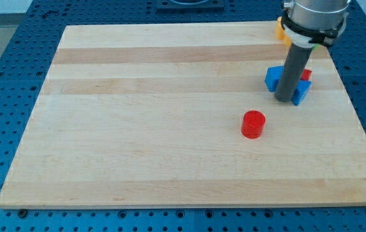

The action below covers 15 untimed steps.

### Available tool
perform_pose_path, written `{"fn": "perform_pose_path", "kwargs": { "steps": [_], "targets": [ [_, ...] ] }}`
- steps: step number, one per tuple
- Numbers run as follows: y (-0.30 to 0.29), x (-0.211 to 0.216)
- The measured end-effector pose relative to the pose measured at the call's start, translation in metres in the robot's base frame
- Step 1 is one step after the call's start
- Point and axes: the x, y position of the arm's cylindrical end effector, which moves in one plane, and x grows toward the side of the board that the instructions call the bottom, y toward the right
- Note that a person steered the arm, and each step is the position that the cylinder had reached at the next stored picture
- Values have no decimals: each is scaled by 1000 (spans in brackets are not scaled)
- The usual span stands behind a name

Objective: Push the red circle to the group of blocks

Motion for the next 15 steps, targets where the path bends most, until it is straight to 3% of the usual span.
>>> {"fn": "perform_pose_path", "kwargs": {
  "steps": [1,4,5,6,9,13,15],
  "targets": [
    [-6,11],
    [-185,36],
    [-189,86],
    [-160,104],
    [-58,71],
    [-35,76],
    [-18,100]
  ]
}}
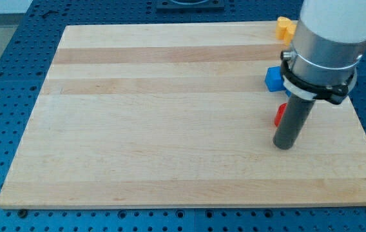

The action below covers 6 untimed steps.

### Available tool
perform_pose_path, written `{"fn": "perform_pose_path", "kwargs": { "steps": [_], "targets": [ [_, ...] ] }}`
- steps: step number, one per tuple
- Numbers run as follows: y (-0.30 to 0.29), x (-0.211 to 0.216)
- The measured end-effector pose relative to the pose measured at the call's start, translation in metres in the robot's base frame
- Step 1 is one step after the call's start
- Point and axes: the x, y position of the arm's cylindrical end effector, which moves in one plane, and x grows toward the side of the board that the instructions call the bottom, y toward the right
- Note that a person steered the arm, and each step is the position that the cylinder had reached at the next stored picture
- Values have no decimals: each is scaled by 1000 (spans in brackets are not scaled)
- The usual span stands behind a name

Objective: Push the red circle to the group of blocks

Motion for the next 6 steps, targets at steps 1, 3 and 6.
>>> {"fn": "perform_pose_path", "kwargs": {
  "steps": [1,3,6],
  "targets": [
    [0,-14],
    [0,-48],
    [0,-76]
  ]
}}
